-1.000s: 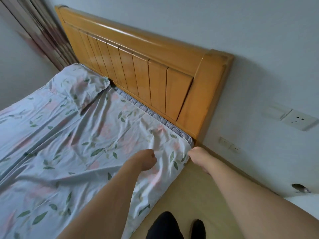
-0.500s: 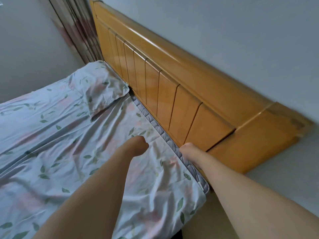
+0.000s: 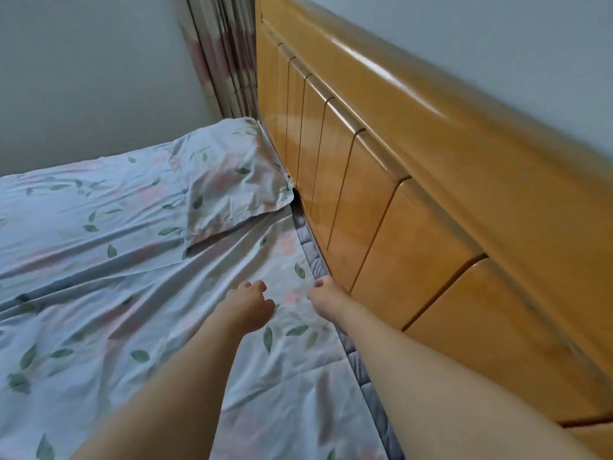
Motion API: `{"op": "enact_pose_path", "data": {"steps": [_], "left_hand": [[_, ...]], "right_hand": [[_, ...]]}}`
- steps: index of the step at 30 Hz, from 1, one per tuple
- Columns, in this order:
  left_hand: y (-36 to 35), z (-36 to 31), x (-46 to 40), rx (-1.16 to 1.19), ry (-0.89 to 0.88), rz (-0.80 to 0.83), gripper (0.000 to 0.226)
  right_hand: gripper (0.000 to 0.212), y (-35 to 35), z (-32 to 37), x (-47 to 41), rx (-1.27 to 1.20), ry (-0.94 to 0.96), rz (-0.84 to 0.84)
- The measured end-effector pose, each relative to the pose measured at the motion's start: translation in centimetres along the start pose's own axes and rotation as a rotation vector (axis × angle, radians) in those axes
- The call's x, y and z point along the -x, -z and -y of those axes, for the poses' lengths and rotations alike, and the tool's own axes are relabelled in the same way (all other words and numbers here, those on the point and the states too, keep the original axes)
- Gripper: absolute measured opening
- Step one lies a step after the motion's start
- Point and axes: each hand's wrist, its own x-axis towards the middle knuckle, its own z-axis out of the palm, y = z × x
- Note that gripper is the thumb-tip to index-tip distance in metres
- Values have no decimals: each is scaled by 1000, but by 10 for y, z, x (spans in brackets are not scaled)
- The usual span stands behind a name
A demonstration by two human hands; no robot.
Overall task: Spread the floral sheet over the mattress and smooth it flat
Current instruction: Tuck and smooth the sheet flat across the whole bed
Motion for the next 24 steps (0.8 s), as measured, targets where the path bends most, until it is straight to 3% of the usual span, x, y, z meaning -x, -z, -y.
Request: {"op": "enact_pose_path", "data": {"steps": [2,5,10,13,15,17,24], "left_hand": [[-31,11,-45,8,13,0,53],[-83,27,-108,37,37,42,69],[-201,73,-191,122,194,131,116],[-250,79,-210,74,182,-67,114],[-264,83,-217,2,162,-209,108],[-268,89,-215,-72,159,-319,103],[-266,87,-226,-17,133,-302,104]], "right_hand": [[45,-20,-19,-51,11,-3,0],[55,-44,-50,-127,50,83,-82],[68,-89,-123,-240,604,161,-135],[70,-125,-170,-271,799,331,-494],[71,-136,-181,-281,793,396,-627],[71,-141,-180,-283,817,425,-637],[72,-134,-174,-287,895,369,-621]]}}
